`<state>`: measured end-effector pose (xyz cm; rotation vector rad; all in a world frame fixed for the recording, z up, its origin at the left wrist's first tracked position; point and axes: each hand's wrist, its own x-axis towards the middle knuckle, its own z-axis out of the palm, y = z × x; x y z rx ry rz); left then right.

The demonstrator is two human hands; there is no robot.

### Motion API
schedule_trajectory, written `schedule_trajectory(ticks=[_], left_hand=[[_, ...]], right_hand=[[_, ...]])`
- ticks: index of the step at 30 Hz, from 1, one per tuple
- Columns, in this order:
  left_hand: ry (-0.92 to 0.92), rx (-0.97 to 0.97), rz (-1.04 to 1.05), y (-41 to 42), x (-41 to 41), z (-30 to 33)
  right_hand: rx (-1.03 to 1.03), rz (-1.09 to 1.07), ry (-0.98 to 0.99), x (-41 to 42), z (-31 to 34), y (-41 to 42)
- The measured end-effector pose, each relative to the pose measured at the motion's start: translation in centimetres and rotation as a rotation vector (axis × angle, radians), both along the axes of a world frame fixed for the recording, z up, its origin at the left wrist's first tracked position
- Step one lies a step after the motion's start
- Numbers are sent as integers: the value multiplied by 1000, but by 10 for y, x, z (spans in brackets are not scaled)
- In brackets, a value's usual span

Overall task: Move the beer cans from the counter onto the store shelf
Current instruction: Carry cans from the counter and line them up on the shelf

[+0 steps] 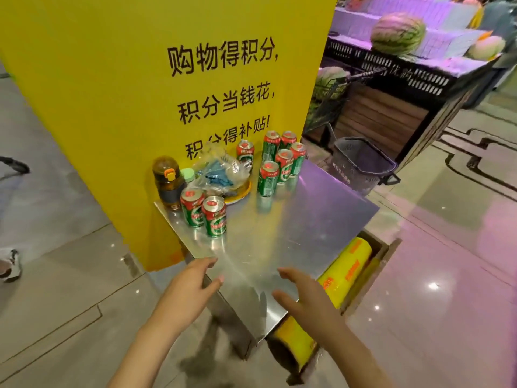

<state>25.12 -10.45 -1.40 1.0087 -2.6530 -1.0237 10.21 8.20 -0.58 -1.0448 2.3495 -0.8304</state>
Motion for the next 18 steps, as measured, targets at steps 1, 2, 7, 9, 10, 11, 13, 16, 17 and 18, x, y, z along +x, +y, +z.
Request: schedule_trajectory(ticks=[1,2,7,9,10,11,13,16,17,18], left_hand=[[-8,11,21,-6,-5,-1],[-11,22,45,-13,-9,-3],[-11,125,224,-56,-28,-11],[-13,168,302,-77,-38,-16],[-16,186,334,-89,-43,-19],[-13,200,364,-100,-50,-22],[3,198,416,-120,-63,-26],[56,157,471,-144,-85,-27],[75,150,487,-151,-92,-27],[82,143,493,-158,-97,-28]], right_hand=[[12,29,-30,-9,-4,-13],[27,59,-54,-18,-8,-28],[85,166,-151,-52,-27,-108],[65,163,-218,-64,-34,-138],[57,160,-241,-70,-37,-153],[49,156,-261,-76,-41,-167],[17,158,-301,-86,-45,-193],[-31,193,-341,-95,-48,-224],[-56,211,-370,-97,-48,-231],[-88,237,-402,-97,-47,-238]])
